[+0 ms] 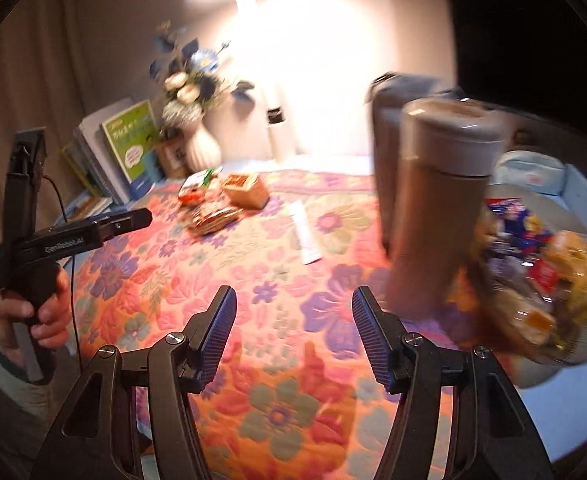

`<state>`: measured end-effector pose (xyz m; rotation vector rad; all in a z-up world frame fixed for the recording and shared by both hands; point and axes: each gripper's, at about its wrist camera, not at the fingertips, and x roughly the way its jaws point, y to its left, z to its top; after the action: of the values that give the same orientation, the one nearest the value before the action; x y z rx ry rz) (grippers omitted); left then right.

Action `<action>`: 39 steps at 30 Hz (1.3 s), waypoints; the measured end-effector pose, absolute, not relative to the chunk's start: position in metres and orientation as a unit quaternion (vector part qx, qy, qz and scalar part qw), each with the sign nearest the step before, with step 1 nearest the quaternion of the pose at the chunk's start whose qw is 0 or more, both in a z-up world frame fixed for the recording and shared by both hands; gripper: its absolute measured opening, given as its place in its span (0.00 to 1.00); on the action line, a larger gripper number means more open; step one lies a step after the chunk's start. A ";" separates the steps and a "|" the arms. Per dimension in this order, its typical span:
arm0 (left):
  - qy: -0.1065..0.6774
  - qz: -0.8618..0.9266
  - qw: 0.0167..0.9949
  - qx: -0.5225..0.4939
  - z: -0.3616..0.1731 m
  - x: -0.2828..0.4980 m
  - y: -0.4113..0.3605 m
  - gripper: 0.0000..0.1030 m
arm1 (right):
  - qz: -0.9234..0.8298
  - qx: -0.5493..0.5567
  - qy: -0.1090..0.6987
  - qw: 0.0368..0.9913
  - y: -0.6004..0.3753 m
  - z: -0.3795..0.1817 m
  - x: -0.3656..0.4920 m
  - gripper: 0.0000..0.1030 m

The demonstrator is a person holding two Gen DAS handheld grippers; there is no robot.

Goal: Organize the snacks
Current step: 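Return both tools to the snack pile, then grasp the cartoon biscuit bag with the left tool while the right grasps the bread loaf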

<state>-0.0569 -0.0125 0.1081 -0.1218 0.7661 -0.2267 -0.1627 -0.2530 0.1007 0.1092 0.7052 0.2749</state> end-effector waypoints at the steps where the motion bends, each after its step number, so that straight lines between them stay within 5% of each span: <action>1: 0.383 -0.102 0.915 -0.071 0.097 -0.052 0.000 0.65 | 0.144 0.055 0.354 0.922 -0.244 0.096 -0.154 0.58; 13: 0.421 -0.121 0.893 -0.102 0.056 0.007 0.044 0.66 | 0.199 0.049 0.407 0.890 -0.184 0.067 -0.062 0.58; 18: 0.404 -0.167 0.897 -0.063 0.057 0.043 0.032 0.86 | 0.198 0.032 0.386 0.901 -0.173 0.073 -0.023 0.61; 21: 0.407 -0.183 0.894 -0.052 0.050 0.067 0.027 0.86 | 0.199 0.026 0.365 0.909 -0.168 0.076 0.005 0.79; 39: 0.409 -0.207 0.888 -0.040 0.017 0.108 0.022 0.87 | 0.186 -0.140 0.353 0.906 -0.114 0.031 0.111 0.80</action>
<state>0.1082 0.0218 0.0169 -0.0839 0.8493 -0.4298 0.1114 -0.1140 0.0312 -0.2899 0.7285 0.3847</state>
